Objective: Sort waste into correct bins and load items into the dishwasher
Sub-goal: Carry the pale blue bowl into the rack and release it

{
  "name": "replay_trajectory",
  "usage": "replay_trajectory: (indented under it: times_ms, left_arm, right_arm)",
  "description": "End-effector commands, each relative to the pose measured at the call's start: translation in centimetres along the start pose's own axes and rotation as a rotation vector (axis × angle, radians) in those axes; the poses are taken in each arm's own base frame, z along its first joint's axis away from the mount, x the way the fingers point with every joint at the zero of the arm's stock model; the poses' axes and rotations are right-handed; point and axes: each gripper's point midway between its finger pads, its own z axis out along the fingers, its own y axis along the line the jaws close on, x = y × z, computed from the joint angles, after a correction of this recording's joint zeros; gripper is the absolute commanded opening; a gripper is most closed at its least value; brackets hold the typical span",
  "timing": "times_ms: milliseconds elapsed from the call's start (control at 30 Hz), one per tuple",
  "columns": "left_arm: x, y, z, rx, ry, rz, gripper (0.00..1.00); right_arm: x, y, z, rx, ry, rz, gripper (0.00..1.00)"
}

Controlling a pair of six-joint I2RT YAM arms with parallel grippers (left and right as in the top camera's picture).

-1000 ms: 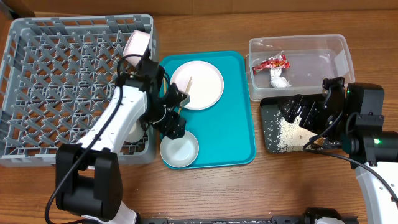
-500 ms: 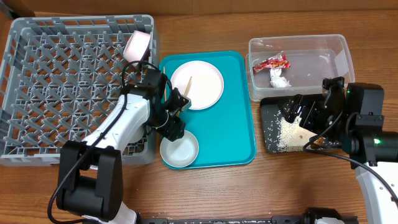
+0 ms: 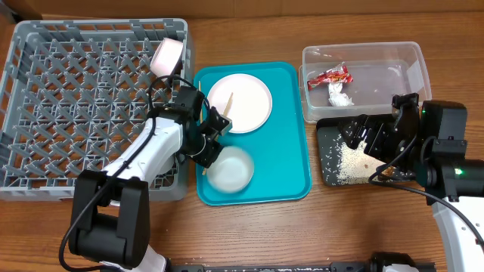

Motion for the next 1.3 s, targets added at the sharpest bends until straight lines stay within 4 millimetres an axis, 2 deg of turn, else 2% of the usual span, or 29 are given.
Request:
replay_trajectory:
  times_ms: [0, 67, 167, 200, 267, 367, 400, 467, 500, 533, 600, 633, 700, 767, 933, 1033, 1267]
  left_arm:
    - [0.1, -0.1, -0.2, 0.009, 0.001, -0.048, 0.04]
    - [-0.7, -0.9, -0.9, 0.051, -0.015, -0.047, 0.04]
    - [-2.9, -2.2, -3.5, 0.115, -0.057, -0.073, 0.04]
    - [-4.2, -2.5, -5.5, 0.118, -0.074, -0.108, 0.04]
    - [-5.5, -2.8, -8.3, 0.112, -0.093, -0.123, 0.04]
    - [-7.9, -3.0, -15.0, 0.035, -0.156, -0.151, 0.04]
    - [-8.2, -2.1, -16.9, -0.042, -0.174, -0.195, 0.04]
    - [-8.2, 1.4, -21.3, -0.303, -0.223, -0.331, 0.04]
    - [-7.0, 5.0, -25.1, -0.57, -0.264, -0.49, 0.04]
    - [-5.4, 7.5, -28.4, -0.793, -0.304, -0.623, 0.04]
    - [-2.5, 10.4, -33.3, -1.148, -0.354, -0.777, 0.04]
    - [-1.9, 10.8, -34.0, -1.224, -0.355, -0.795, 0.04]
    - [-0.9, 11.6, -34.6, -1.35, -0.346, -0.818, 0.04]
    - [-0.4, 12.0, -34.1, -1.41, -0.33, -0.831, 0.04]
    - [-0.2, 14.0, -30.1, -1.525, -0.228, -0.788, 0.04]
    - [-1.3, 14.8, -27.9, -1.591, -0.169, -0.717, 0.04]
    - [-4.9, 14.9, -26.6, -1.801, -0.187, -0.562, 0.04]
  right_arm:
    - [-0.8, 0.3, -0.6, 0.001, -0.033, -0.016, 1.0]
    - [-0.8, 0.3, -0.6, 0.001, -0.033, -0.016, 1.0]
    - [-0.8, 0.3, -0.6, 0.001, -0.033, -0.016, 1.0]
    - [-0.8, 0.3, -0.6, 0.001, -0.033, -0.016, 1.0]
    - [-0.8, 0.3, -0.6, 0.001, -0.033, -0.016, 1.0]
    - [-0.8, 0.3, -0.6, 0.001, -0.033, -0.016, 1.0]
    - [-0.8, 0.3, -0.6, 0.001, -0.033, -0.016, 1.0]
    - [-0.8, 0.3, -0.6, 0.001, -0.033, -0.016, 1.0]
    - [-0.8, 0.3, -0.6, 0.001, -0.033, -0.016, 1.0]
    - [-0.8, 0.3, -0.6, 0.001, -0.033, -0.016, 1.0]
    - [-0.8, 0.3, -0.6, 0.001, -0.033, -0.016, 1.0]
    - [-0.8, 0.3, -0.6, 0.001, -0.033, -0.016, 1.0]
    - [-0.8, 0.3, -0.6, 0.001, -0.033, -0.016, 1.0]
    - [-0.8, 0.3, -0.6, 0.001, -0.033, -0.016, 1.0]
    - [-0.8, 0.3, -0.6, 0.001, -0.033, -0.016, 1.0]
    - [-0.8, 0.3, -0.6, 0.001, -0.033, -0.016, 1.0]
    - [-0.8, 0.3, -0.6, 0.001, -0.033, -0.016, 1.0]
